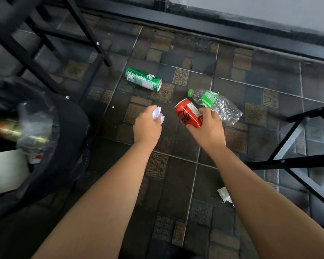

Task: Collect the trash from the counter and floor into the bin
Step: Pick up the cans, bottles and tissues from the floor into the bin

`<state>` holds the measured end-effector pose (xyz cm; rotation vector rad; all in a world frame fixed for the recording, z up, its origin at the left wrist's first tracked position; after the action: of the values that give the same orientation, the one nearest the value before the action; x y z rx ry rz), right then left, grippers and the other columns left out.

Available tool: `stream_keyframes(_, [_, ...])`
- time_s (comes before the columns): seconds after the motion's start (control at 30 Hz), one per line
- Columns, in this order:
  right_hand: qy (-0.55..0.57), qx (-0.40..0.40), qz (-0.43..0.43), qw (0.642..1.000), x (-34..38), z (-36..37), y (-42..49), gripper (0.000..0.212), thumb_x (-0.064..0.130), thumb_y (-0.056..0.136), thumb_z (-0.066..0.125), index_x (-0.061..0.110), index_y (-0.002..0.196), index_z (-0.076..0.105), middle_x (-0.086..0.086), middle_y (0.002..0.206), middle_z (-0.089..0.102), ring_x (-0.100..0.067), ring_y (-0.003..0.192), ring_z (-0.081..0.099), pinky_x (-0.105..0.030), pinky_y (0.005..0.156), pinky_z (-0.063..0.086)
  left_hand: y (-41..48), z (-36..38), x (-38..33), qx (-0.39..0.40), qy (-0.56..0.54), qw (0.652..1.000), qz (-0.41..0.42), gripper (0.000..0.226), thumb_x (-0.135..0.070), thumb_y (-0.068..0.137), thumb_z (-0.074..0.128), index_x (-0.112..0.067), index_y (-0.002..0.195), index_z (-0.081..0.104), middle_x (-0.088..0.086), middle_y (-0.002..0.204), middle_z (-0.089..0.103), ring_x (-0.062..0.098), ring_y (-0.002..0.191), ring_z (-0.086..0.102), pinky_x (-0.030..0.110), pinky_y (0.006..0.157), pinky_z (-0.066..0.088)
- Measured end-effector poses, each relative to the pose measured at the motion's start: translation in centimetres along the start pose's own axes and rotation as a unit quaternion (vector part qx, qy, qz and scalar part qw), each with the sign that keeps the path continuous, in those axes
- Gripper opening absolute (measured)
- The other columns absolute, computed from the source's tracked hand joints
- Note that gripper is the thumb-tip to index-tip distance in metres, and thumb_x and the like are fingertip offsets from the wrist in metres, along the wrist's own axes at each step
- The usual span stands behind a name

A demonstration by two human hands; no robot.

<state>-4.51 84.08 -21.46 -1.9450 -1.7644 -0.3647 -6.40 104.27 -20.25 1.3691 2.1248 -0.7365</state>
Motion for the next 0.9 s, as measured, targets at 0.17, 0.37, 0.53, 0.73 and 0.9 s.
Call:
stream_keyframes(0.17, [0.070, -0.031, -0.043, 0.996, 8.0, -2.2, -2.0, 0.062, 0.043, 0.083, 0.071, 0.018, 0.134, 0.047, -0.004, 0.128, 0.051, -0.021, 0.110, 0.055, -0.025, 0.081, 0.039, -1.6, -8.1, -2.1, -0.092, -0.033, 0.993, 0.061, 0.038, -0.019, 0.098, 0.053, -0.017, 0.135, 0.058, 0.007, 0.130, 0.064, 0.026, 0.119, 0.059, 0.034, 0.093, 0.047])
stream_keyframes(0.37, [0.193, -0.044, -0.120, 0.973, 20.1, -3.2, -5.3, 0.063, 0.048, 0.085, 0.067, 0.021, 0.137, 0.044, 0.000, 0.129, 0.052, -0.014, 0.112, 0.053, -0.026, 0.085, 0.039, -3.9, -19.7, -2.0, -0.235, -0.093, 0.964, 0.088, 0.041, -0.018, 0.095, 0.055, -0.015, 0.136, 0.058, 0.007, 0.131, 0.062, 0.023, 0.121, 0.056, 0.027, 0.096, 0.039])
stream_keyframes(0.53, [0.273, -0.027, -0.161, 0.948, 29.0, -2.0, -8.0, 0.054, 0.050, 0.080, 0.067, 0.024, 0.122, 0.046, 0.001, 0.115, 0.060, -0.016, 0.101, 0.059, -0.039, 0.090, 0.049, -5.5, -29.0, 3.4, -0.358, -0.075, 0.930, 0.020, 0.042, -0.021, 0.097, 0.055, -0.011, 0.137, 0.057, 0.012, 0.131, 0.061, 0.026, 0.121, 0.055, 0.017, 0.091, 0.032])
stream_keyframes(0.73, [0.135, 0.052, -0.226, 0.963, 35.9, 3.1, -11.2, 0.047, 0.060, 0.078, 0.061, 0.027, 0.111, 0.051, 0.004, 0.107, 0.065, -0.023, 0.111, 0.047, -0.039, 0.093, 0.031, -7.4, -31.8, 13.7, -0.294, 0.027, 0.943, -0.155, 0.043, -0.026, 0.098, 0.053, -0.018, 0.140, 0.054, 0.016, 0.132, 0.057, 0.037, 0.119, 0.054, 0.043, 0.094, 0.042])
stream_keyframes(0.9, [-0.045, 0.042, -0.301, 0.952, 37.4, 6.7, -12.5, 0.052, 0.062, 0.086, 0.051, 0.026, 0.123, 0.055, 0.003, 0.110, 0.067, -0.022, 0.123, 0.038, -0.042, 0.095, 0.025, -8.2, -31.2, 17.1, -0.229, 0.051, 0.951, -0.203, 0.048, -0.029, 0.100, 0.049, -0.022, 0.147, 0.045, 0.015, 0.134, 0.059, 0.036, 0.119, 0.056, 0.043, 0.096, 0.045])
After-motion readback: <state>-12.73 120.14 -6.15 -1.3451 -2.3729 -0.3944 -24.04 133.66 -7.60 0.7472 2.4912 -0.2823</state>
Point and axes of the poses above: each hand's wrist, its own y-axis towards the middle knuckle, its own z-axis out of the palm, x = y × z, the point moved 6 cm from there along y, towards the middle knuckle
